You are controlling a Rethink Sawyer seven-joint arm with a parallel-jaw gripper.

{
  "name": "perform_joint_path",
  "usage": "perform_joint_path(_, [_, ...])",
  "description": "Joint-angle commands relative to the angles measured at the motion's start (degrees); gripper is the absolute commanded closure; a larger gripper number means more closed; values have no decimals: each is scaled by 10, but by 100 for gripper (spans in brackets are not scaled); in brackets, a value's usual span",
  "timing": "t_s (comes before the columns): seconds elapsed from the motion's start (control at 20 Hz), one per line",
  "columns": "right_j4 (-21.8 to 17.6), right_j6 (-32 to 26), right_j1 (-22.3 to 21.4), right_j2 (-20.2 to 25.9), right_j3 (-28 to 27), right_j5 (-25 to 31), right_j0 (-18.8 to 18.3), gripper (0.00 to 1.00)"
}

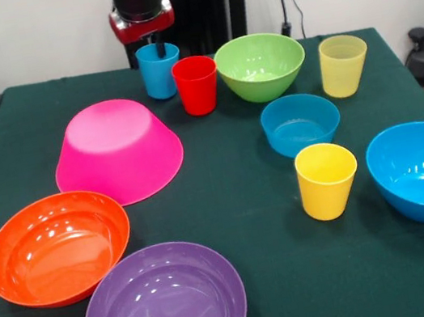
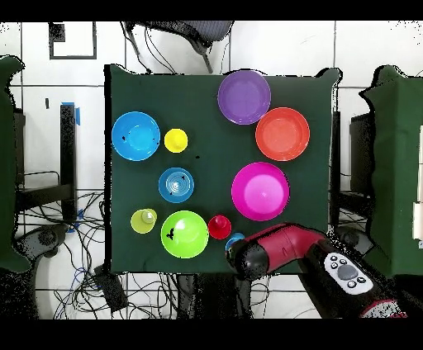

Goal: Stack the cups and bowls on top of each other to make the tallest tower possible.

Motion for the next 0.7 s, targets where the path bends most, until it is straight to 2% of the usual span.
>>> perform_joint_path(0.05, [-33,-23,23,4,-57,1,30,0])
perform_joint_path(0.55, [-34,-21,23,-1,-56,-6,33,0])
perform_joint_path(0.6, [-33,-20,23,-1,-56,-7,33,100])
perform_joint_path(0.7, [-33,-19,23,-1,-56,-7,34,100])
